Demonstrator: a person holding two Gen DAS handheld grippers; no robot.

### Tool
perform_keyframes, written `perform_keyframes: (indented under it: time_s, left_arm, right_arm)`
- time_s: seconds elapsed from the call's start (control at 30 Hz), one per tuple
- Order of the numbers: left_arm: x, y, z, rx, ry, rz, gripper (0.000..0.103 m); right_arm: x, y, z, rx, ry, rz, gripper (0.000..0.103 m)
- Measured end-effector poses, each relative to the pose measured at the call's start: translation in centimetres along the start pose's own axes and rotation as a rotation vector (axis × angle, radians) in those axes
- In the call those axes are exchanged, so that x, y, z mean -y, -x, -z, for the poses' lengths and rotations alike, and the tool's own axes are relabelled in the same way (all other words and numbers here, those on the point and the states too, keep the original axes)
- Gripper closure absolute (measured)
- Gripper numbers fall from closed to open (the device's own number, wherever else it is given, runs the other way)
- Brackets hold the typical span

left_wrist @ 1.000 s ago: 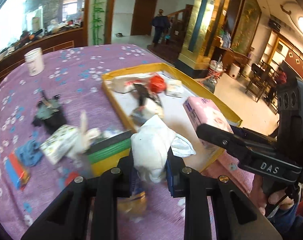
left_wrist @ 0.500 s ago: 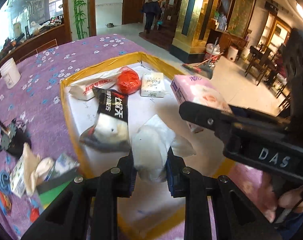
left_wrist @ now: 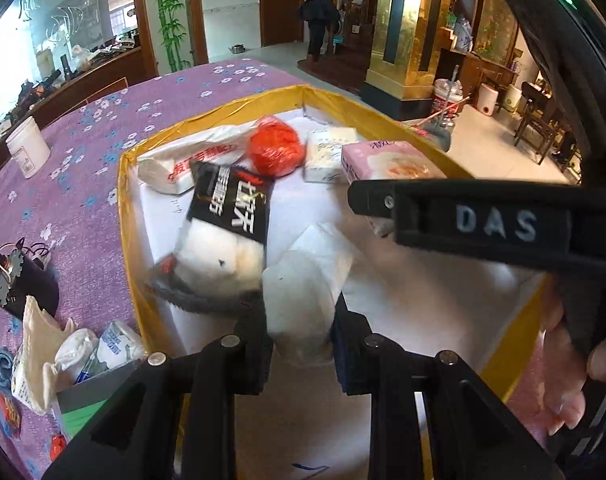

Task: Organize soft objects
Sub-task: 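Carry the white cloth and pink tissue pack over the yellow tray, then lower both items into the tray and open both grippers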

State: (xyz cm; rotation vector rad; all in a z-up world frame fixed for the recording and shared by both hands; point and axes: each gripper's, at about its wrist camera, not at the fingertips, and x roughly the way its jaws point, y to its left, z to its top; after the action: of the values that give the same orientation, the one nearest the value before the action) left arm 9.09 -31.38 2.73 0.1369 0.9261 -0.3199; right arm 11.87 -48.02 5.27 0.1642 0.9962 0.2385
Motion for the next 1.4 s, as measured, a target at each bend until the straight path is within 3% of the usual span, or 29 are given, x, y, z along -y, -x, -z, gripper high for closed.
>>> perform_keyframes:
  time_s: [0.4,1.4]
  left_arm:
    - [-1.0,-0.6,0.3,-0.026,0.032,-0.031,0.079]
    - [-0.9,-0.6,0.5,-0.024,0.033,-0.044,0.075]
  right_arm:
    - [-1.0,-2.8,-2.3,-0.089,0.034,0.026,0.043]
    - [-2.1,-2.8,-2.0,-0.098,0.068,0.031,0.041]
